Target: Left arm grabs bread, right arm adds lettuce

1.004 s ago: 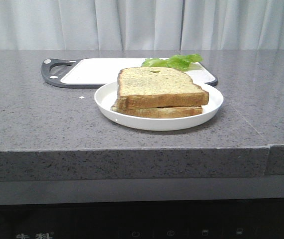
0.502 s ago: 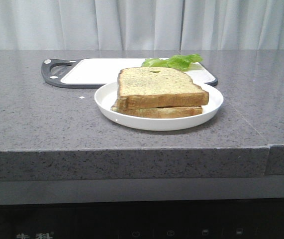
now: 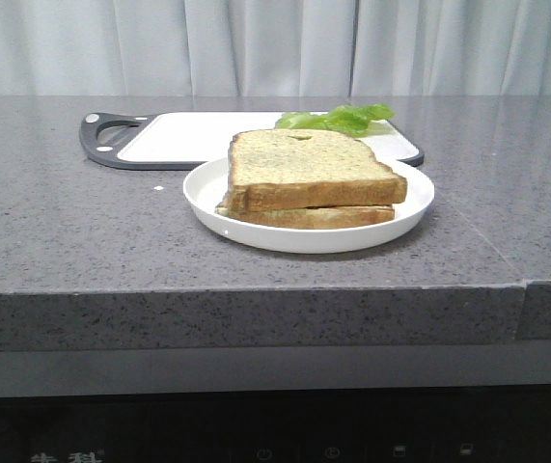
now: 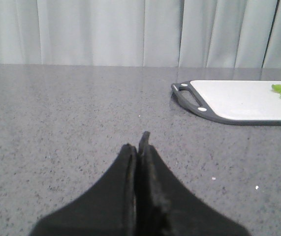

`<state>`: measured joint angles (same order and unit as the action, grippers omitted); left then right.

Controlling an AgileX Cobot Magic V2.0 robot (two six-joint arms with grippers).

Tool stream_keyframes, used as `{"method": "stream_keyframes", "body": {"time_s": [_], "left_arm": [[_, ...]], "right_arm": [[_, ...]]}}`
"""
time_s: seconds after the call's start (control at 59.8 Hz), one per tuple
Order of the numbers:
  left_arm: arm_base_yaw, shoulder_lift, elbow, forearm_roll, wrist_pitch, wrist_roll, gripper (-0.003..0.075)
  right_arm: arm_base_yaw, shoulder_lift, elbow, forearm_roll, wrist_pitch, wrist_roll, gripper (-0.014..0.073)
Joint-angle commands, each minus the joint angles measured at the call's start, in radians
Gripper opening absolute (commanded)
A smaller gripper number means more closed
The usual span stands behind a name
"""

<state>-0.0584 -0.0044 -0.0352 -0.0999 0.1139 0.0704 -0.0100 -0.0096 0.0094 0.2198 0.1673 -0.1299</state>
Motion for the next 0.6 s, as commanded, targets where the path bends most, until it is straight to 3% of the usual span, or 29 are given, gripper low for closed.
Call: {"method": "stream_keyframes", "body": {"time_s": [0.0, 0.1, 0.251, 0.435, 0.502, 0.585], "left_arm": [[0.000, 0.034, -0.142, -0.010, -0.021, -0.011, -0.0021], [0.000, 0.146, -0.289, 0.005, 0.071, -0.011, -0.0021], [0.000, 0.403, -0.458, 0.005, 0.083, -0.011, -0.0021], [0.000, 0.567, -0.541, -0.012, 0.086, -0.011, -0.0012], [0.000, 0.578, -0.541, -0.023, 0.073, -0.011, 0.0055], [0.000, 0.582, -0.541, -0.025, 0.069, -0.011, 0.0250]], "right_arm": [[-0.006, 0.000, -0.115, -0.005, -0.031, -0.006, -0.0061], [-0.006, 0.074, -0.267, -0.005, 0.041, -0.006, -0.0061], [-0.006, 0.248, -0.465, -0.005, 0.131, -0.006, -0.0061], [-0.006, 0.399, -0.575, -0.004, 0.188, -0.006, -0.0044], [-0.006, 0.402, -0.576, -0.004, 0.184, -0.006, 0.0031], [-0.006, 0.402, -0.576, -0.004, 0.188, -0.006, 0.0230]]}}
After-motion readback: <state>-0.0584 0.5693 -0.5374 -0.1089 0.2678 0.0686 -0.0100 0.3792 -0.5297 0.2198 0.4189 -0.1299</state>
